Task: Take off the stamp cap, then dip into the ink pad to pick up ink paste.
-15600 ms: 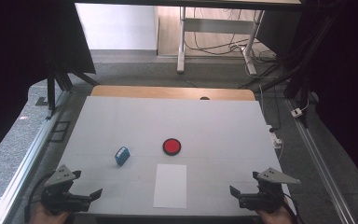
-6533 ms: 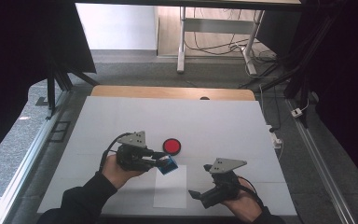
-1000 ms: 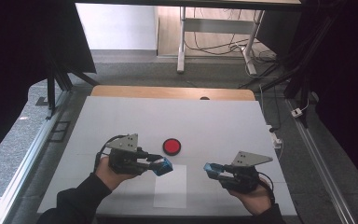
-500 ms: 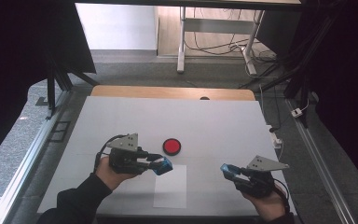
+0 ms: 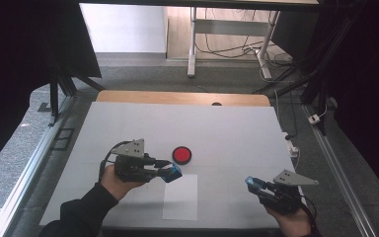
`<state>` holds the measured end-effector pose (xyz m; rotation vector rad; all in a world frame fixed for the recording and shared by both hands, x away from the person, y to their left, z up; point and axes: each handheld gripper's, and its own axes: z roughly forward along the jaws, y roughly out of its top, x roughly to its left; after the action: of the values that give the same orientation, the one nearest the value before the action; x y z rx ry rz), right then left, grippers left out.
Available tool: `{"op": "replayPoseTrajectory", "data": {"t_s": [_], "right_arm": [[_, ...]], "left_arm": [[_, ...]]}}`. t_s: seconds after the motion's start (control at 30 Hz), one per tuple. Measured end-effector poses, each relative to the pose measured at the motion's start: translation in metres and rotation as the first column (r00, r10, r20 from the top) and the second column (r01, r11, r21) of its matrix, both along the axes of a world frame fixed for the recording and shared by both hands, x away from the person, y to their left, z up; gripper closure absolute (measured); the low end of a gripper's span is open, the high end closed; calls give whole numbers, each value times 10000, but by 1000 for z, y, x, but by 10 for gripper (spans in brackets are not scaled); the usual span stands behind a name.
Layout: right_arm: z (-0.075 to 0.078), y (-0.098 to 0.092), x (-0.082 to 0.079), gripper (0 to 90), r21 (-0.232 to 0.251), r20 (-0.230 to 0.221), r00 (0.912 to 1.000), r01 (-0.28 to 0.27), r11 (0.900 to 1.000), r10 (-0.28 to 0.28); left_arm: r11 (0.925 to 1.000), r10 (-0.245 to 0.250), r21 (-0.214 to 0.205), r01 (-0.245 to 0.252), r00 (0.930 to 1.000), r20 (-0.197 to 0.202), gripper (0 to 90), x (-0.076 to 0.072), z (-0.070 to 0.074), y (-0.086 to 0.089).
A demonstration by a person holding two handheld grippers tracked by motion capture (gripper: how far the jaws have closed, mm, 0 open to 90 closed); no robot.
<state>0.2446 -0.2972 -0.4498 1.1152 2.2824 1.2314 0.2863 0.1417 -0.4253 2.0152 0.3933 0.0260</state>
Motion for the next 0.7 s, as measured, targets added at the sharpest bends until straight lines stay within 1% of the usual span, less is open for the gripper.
{"op": "replayPoseTrajectory", "data": {"t_s": [0.17,0.3,0.43,0.53,0.7], "right_arm": [[-4,-3,0,679,-96,-285,9995,124,9999,-127],[-5,-5,-1,680,-81,-354,9993,99,9999,-102],[-5,-7,-3,679,-74,-386,9993,26,10000,-29],[-6,-8,-4,679,-195,-387,9993,1,9998,-9],[-7,-11,-5,679,-219,-499,9987,98,9997,-109]], "left_arm": [[9999,138,-38,-138,9999,-5,703,1,1,1],[9997,229,-35,-229,9997,-4,703,3,2,1],[9993,346,133,-345,9994,-27,703,6,3,-1],[9981,563,256,-561,9984,-66,703,9,3,-1],[9952,924,351,-918,9956,-160,703,14,4,0]]}}
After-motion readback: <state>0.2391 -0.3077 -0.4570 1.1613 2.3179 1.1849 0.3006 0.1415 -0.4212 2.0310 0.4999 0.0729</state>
